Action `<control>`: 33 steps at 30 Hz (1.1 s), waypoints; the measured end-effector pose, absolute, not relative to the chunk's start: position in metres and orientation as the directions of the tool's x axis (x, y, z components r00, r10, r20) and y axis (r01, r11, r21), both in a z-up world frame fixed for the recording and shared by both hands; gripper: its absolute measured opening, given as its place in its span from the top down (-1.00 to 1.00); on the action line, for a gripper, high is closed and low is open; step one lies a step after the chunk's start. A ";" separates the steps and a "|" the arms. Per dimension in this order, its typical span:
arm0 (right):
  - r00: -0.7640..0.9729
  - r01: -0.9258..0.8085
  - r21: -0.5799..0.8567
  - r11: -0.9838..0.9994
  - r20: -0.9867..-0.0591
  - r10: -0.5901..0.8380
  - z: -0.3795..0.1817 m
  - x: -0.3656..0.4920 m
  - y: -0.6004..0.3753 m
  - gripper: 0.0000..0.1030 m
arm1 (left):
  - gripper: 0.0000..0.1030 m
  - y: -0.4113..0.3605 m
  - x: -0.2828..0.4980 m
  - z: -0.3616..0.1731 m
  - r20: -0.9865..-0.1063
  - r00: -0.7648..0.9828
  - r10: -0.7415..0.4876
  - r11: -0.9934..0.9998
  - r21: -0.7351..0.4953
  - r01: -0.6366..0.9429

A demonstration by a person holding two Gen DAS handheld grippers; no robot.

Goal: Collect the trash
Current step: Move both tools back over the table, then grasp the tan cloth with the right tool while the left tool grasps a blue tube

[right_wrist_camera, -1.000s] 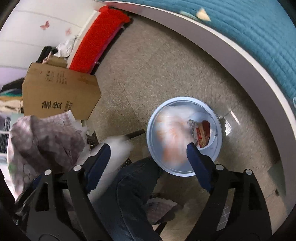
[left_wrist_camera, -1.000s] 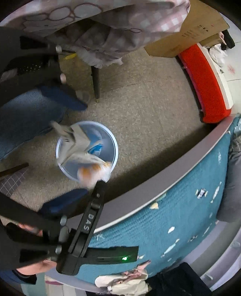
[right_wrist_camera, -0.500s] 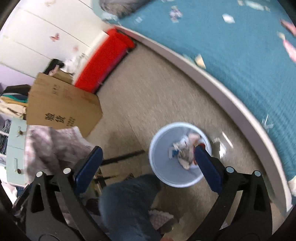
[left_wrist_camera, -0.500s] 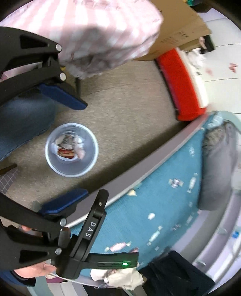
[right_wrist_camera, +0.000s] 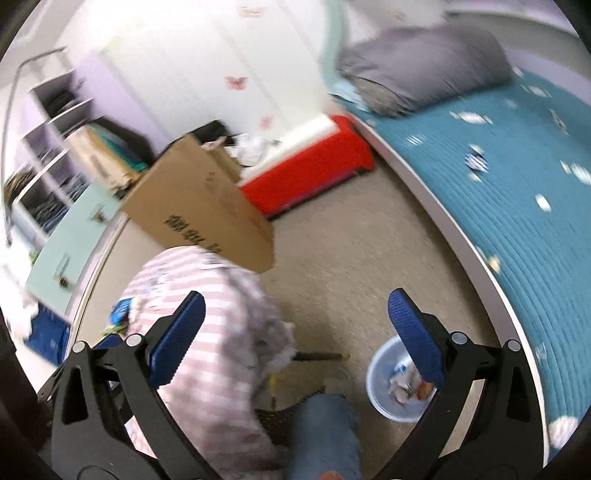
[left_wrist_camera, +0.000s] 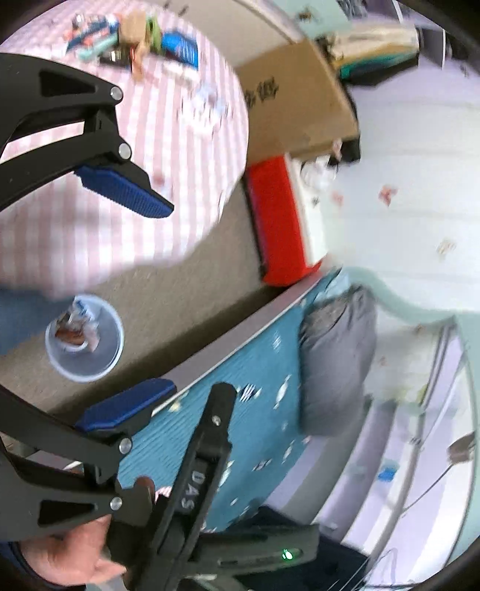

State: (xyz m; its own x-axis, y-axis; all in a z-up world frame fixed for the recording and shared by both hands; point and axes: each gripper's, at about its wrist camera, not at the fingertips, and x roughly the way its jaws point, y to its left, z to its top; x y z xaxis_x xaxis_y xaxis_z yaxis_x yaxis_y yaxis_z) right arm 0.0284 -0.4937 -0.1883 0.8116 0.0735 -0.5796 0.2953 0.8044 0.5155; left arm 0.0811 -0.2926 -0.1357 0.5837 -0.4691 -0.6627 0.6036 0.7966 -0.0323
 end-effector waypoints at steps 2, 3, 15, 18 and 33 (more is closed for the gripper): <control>0.819 0.237 0.499 0.834 -0.564 0.105 -0.173 0.043 -0.468 -0.88 | -0.69 -0.263 0.087 -0.126 -0.640 0.628 -0.442 0.829 -0.024 0.558; 0.820 0.206 0.490 0.847 -0.559 0.124 -0.167 0.050 -0.454 -0.88 | -0.69 -0.246 0.091 -0.123 -0.634 0.650 -0.420 0.848 -0.019 0.530; 0.731 -0.175 0.331 0.927 -0.587 0.347 -0.144 0.134 -0.263 -0.88 | -0.69 -0.046 0.127 -0.123 -0.618 0.766 -0.177 0.981 -0.046 0.190; 0.695 -0.276 0.273 0.922 -0.605 0.387 -0.147 0.154 -0.206 -0.88 | -0.69 0.001 0.131 -0.130 -0.628 0.769 -0.115 0.993 -0.060 0.100; 0.567 -0.474 0.045 0.879 -0.748 0.344 -0.203 0.216 -0.064 0.24 | -0.69 0.110 0.149 -0.182 -0.708 0.706 -0.008 0.993 -0.092 -0.080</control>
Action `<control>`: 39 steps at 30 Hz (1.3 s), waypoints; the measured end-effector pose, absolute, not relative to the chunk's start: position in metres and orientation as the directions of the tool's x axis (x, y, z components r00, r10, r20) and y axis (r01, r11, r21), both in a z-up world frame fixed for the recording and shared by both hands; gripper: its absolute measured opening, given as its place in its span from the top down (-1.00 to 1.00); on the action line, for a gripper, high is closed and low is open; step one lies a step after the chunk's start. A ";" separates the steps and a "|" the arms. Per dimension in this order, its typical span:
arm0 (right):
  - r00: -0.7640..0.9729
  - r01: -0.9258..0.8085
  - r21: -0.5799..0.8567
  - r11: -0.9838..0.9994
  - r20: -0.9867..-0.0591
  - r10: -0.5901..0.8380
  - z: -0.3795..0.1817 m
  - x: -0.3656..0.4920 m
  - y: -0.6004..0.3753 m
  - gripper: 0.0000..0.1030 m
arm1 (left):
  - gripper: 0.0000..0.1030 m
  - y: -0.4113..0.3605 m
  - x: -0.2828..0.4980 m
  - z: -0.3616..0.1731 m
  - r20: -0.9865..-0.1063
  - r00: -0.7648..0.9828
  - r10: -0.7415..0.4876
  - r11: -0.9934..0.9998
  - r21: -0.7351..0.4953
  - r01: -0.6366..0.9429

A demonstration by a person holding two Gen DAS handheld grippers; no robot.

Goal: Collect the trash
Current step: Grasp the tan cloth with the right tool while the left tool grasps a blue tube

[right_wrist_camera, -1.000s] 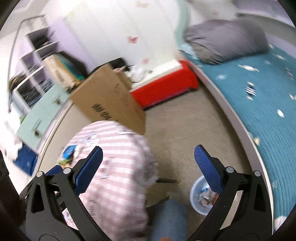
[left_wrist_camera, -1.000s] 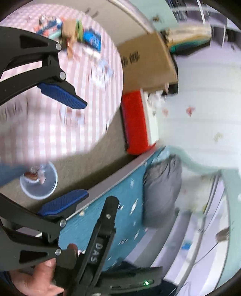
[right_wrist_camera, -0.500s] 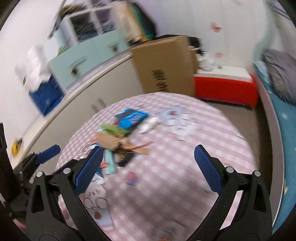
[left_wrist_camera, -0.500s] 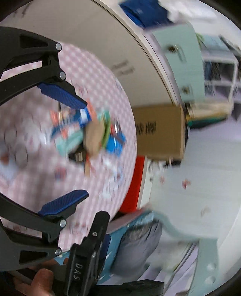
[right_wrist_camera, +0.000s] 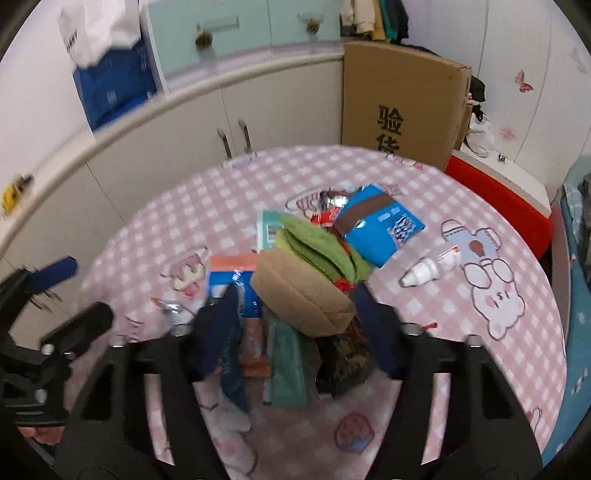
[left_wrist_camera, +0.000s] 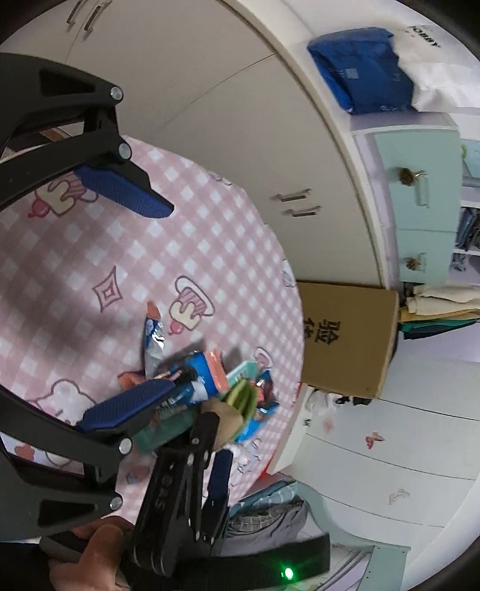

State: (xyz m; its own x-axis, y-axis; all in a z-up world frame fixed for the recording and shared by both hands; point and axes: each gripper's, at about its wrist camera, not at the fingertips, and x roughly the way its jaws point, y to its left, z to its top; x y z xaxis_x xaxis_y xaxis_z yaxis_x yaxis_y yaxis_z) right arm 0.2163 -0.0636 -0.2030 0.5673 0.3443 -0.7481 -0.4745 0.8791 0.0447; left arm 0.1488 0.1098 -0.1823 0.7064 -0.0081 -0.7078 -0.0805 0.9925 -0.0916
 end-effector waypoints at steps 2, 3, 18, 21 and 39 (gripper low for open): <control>0.575 -0.462 0.032 0.886 -0.750 0.327 -0.206 0.217 -0.066 0.42 | -0.69 0.107 0.150 -0.185 -0.711 0.703 -0.017 0.994 -0.091 -0.068; 0.568 -0.454 0.073 0.888 -0.744 0.352 -0.205 0.215 -0.073 0.49 | -0.68 0.103 0.151 -0.185 -0.710 0.703 -0.028 0.995 -0.090 -0.052; 0.571 -0.385 0.254 0.887 -0.689 0.446 -0.190 0.186 -0.153 0.60 | -0.50 0.029 0.172 -0.217 -0.759 0.650 -0.033 0.999 -0.021 0.026; 0.560 -0.414 0.239 0.878 -0.694 0.453 -0.192 0.188 -0.143 -0.03 | 0.09 0.030 0.174 -0.222 -0.775 0.631 -0.047 0.999 -0.036 0.031; 0.572 -0.464 0.141 0.874 -0.706 0.418 -0.200 0.177 -0.129 0.48 | -0.06 0.054 0.153 -0.223 -0.770 0.632 -0.084 0.996 -0.073 0.044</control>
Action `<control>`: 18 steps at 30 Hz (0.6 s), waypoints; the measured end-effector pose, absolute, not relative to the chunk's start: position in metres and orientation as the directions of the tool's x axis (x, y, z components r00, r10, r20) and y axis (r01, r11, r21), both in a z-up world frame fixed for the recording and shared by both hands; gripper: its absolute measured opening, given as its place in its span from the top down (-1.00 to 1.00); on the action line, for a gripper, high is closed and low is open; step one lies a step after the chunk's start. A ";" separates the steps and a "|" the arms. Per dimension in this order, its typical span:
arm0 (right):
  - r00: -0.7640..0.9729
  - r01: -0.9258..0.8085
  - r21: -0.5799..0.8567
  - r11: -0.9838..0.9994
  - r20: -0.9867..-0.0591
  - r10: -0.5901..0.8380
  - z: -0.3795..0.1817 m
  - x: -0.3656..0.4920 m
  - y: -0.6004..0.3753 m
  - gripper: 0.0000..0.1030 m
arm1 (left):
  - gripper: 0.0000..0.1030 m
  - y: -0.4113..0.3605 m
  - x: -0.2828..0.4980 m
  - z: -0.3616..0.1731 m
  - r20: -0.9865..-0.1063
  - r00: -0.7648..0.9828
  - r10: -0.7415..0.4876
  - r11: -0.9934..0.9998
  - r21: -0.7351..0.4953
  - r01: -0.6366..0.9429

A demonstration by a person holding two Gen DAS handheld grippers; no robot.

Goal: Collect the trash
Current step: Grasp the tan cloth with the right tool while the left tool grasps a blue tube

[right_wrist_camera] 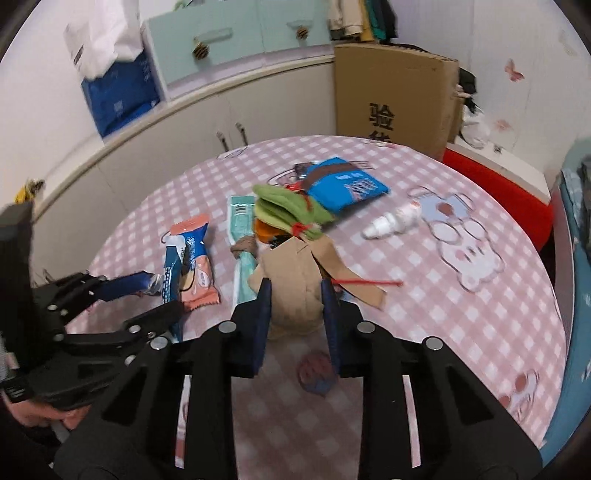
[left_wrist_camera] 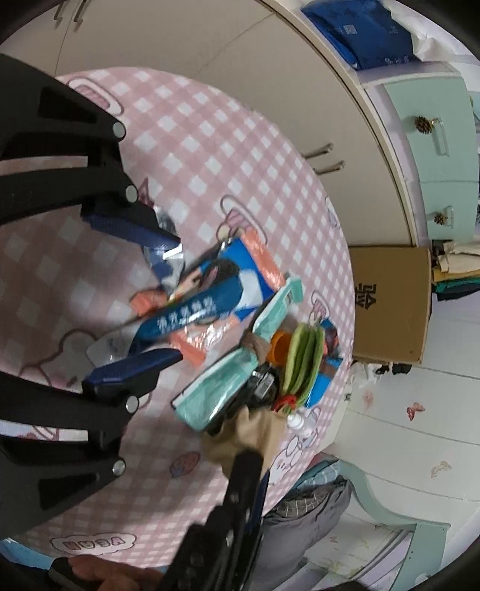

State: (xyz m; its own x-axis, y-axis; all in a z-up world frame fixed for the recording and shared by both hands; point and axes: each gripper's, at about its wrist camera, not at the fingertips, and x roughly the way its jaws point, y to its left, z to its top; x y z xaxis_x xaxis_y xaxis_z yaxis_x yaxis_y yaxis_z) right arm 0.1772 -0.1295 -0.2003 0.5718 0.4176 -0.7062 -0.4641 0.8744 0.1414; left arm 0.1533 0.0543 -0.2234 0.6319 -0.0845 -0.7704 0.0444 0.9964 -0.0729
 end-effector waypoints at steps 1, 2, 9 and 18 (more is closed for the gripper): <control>0.571 -0.457 0.157 0.876 -0.703 0.424 -0.200 0.174 -0.136 0.49 | 0.12 0.053 0.153 -0.224 -0.770 0.631 -0.092 0.996 -0.078 0.050; 0.576 -0.444 0.164 0.881 -0.701 0.420 -0.199 0.169 -0.144 0.48 | 0.44 0.052 0.153 -0.226 -0.774 0.625 -0.101 0.995 -0.084 0.056; 0.558 -0.401 0.196 0.895 -0.723 0.408 -0.211 0.144 -0.175 0.48 | 0.67 0.056 0.133 -0.225 -0.772 0.615 -0.158 0.987 -0.105 0.120; 0.531 -0.382 0.202 0.902 -0.751 0.393 -0.229 0.141 -0.175 0.41 | 0.12 0.048 0.143 -0.227 -0.778 0.620 -0.100 0.993 -0.036 0.115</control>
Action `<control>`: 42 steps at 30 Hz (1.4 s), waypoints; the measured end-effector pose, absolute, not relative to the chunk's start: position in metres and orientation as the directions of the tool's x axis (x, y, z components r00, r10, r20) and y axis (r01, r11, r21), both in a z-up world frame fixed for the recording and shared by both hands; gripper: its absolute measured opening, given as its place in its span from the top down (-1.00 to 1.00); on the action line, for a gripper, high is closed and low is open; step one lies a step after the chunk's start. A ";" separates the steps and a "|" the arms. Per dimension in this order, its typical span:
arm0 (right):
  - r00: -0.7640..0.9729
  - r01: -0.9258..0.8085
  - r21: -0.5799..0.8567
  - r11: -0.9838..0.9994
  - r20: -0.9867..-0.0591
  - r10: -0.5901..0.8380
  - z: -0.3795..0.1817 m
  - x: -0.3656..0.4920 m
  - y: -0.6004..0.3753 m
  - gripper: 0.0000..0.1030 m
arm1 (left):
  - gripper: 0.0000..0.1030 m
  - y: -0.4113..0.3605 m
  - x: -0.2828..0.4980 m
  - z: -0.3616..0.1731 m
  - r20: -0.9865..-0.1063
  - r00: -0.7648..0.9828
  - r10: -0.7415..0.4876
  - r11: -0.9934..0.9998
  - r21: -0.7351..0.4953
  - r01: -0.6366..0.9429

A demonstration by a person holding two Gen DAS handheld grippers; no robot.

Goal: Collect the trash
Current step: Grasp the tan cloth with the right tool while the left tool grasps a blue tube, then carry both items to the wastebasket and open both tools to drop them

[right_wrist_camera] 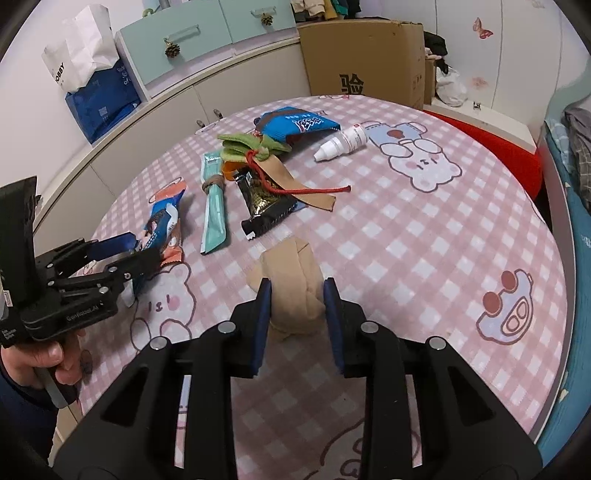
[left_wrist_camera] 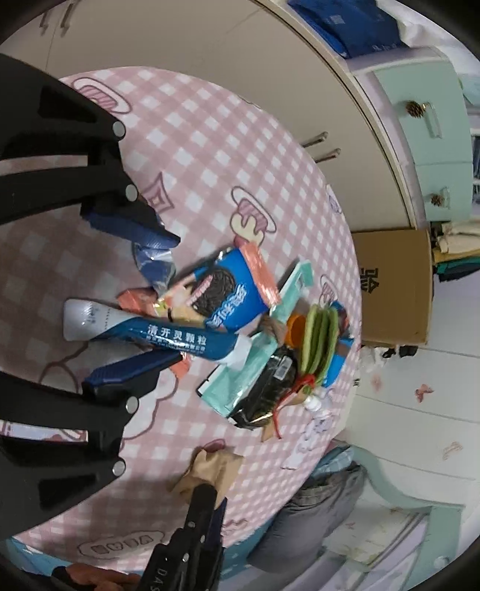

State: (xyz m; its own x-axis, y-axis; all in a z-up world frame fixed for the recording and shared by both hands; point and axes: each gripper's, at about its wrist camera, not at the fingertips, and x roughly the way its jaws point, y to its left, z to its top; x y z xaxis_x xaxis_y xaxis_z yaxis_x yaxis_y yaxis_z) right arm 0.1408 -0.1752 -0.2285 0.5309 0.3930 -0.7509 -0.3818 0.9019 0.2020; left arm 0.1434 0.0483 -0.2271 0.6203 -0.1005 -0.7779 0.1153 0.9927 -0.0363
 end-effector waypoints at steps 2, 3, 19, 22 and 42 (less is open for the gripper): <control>0.526 -0.388 0.198 0.900 -0.755 0.393 -0.230 0.142 -0.174 0.41 | 0.58 0.048 0.143 -0.226 -0.777 0.619 -0.111 0.991 -0.041 0.127; 0.523 -0.390 0.199 0.899 -0.756 0.394 -0.231 0.141 -0.174 0.40 | 0.61 0.049 0.141 -0.225 -0.777 0.618 -0.124 0.990 -0.055 0.131; 0.519 -0.397 0.204 0.895 -0.754 0.403 -0.231 0.135 -0.173 0.38 | 0.01 0.057 0.114 -0.224 -0.780 0.616 -0.105 0.994 -0.057 0.097; 0.521 -0.400 0.209 0.892 -0.749 0.409 -0.231 0.133 -0.174 0.38 | 0.04 0.055 0.106 -0.216 -0.755 0.647 -0.104 0.994 -0.057 0.094; 0.559 -0.376 0.290 0.880 -0.686 0.465 -0.219 0.124 -0.198 0.50 | 0.86 0.034 0.106 -0.195 -0.703 0.671 -0.234 0.969 -0.114 0.220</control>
State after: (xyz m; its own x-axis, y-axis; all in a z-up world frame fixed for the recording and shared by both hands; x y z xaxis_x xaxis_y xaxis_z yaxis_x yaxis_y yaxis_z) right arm 0.1237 -0.1981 -0.2192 0.5593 0.4649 -0.6864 -0.3755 0.8802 0.2902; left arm 0.1056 0.0335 -0.1955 0.6710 -0.2344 -0.7034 0.2196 0.9690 -0.1135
